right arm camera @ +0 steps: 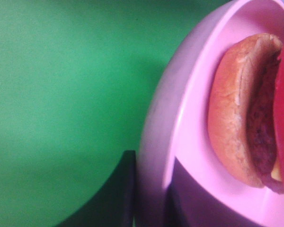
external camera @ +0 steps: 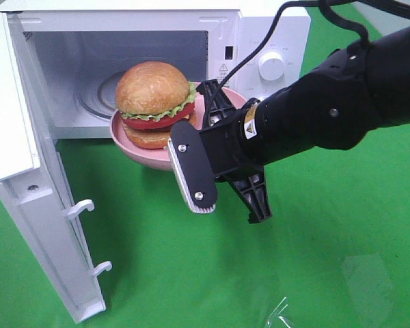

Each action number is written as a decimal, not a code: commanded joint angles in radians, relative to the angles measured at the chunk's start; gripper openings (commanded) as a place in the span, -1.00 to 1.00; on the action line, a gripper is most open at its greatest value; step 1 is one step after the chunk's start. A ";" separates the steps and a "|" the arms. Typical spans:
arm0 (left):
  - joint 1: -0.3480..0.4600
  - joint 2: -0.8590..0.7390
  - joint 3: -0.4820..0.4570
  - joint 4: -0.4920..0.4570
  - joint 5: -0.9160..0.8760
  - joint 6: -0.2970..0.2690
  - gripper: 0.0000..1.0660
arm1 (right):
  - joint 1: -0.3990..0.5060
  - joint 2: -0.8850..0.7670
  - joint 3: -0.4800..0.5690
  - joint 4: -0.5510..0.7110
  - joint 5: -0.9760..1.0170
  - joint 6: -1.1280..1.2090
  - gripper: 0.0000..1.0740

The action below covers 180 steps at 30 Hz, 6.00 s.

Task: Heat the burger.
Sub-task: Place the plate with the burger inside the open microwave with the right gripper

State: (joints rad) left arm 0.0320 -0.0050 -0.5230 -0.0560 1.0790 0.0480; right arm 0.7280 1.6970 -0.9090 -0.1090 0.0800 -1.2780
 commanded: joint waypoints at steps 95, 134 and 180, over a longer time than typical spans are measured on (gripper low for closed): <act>0.001 -0.005 0.003 0.001 -0.010 -0.002 0.87 | -0.006 -0.645 0.346 -0.872 0.874 1.711 -1.00; 0.001 -0.005 0.003 0.001 -0.010 -0.002 0.87 | -0.057 -0.005 0.329 -0.957 0.797 2.419 -0.96; 0.001 -0.005 0.003 0.001 -0.010 -0.002 0.87 | -0.146 -0.317 0.329 -0.360 0.412 1.758 0.30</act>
State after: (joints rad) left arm 0.0320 -0.0050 -0.5230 -0.0560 1.0790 0.0480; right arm 0.5820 1.4440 -0.5740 -0.5540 0.4950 0.6240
